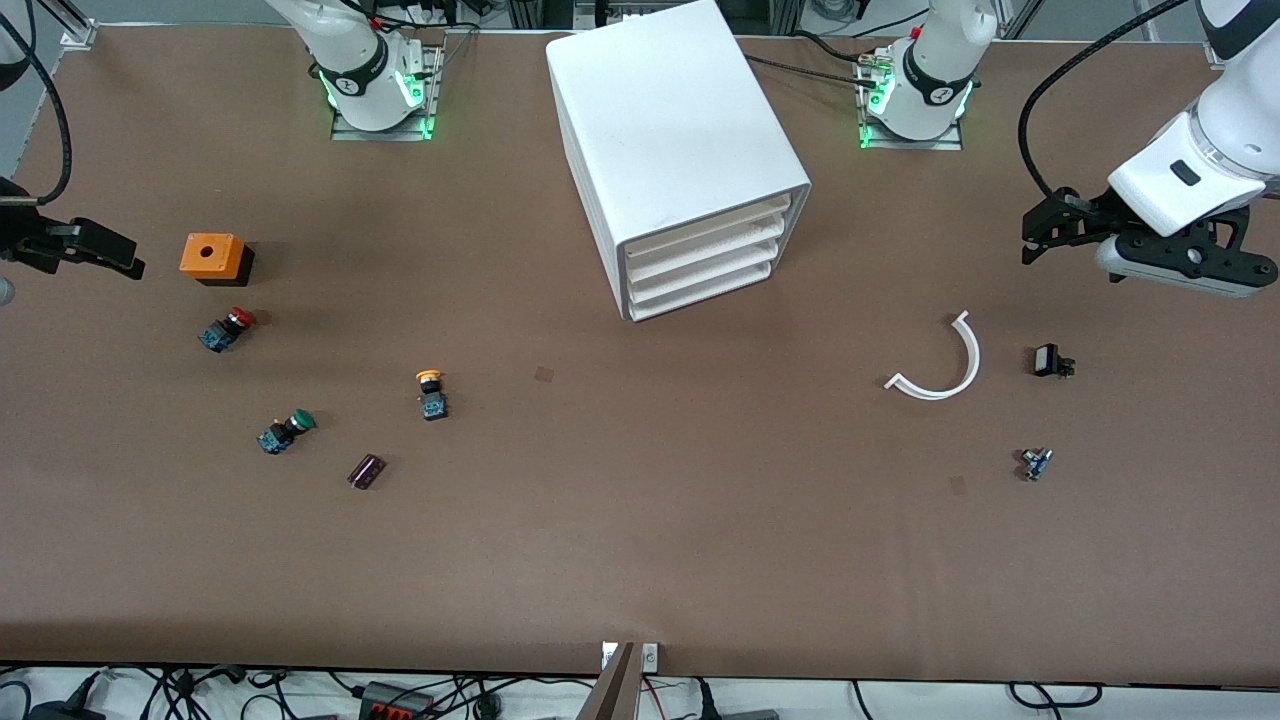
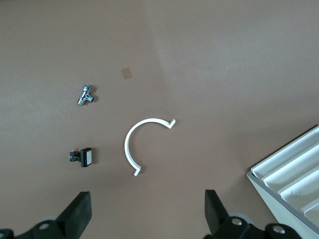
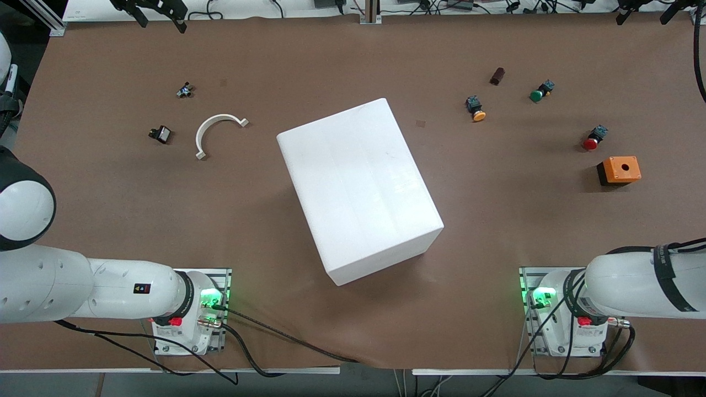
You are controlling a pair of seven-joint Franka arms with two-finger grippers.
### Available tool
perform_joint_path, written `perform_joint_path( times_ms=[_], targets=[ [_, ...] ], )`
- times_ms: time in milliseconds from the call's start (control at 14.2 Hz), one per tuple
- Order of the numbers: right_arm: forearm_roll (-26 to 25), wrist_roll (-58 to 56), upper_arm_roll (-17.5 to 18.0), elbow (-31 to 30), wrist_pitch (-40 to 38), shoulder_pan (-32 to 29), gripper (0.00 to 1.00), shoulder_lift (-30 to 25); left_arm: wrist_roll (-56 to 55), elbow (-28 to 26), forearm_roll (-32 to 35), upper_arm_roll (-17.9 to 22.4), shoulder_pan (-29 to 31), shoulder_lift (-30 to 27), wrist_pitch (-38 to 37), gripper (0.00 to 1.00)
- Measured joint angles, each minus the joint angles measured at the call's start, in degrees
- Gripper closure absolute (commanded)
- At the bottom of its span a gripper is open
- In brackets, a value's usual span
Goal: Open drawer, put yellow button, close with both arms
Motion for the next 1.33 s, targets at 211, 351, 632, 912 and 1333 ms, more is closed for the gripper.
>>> perform_joint_path(
  times_ms=[211, 351, 632, 912, 1333],
  targets=[
    [0.0, 0.0, 0.0, 0.0, 0.0, 0.0, 0.0, 0.0, 0.0, 0.0, 0.0, 0.0, 0.0, 0.0, 0.0, 0.0],
    [0.0, 0.0, 0.0, 0.0, 0.0, 0.0, 0.0, 0.0, 0.0, 0.0, 0.0, 0.0, 0.0, 0.0, 0.0, 0.0],
    [0.0, -0.5, 0.0, -0.2, -0.1, 0.0, 0.0, 0.1, 0.0, 0.0, 0.0, 0.0, -0.1, 0.0, -0.5, 0.0],
    [0.0, -0.7, 0.3, -0.9, -0.1, 0.9, 0.0, 1.8, 0.3, 0.1, -1.1, -0.5, -1.9, 0.8, -8.4, 0.0],
    [0.0, -0.7, 0.4, -1.1, 1.4, 3.9, 0.0, 7.6, 4.1, 0.0, -16.9, -1.0, -5.1, 7.6, -16.7, 0.0]
  ],
)
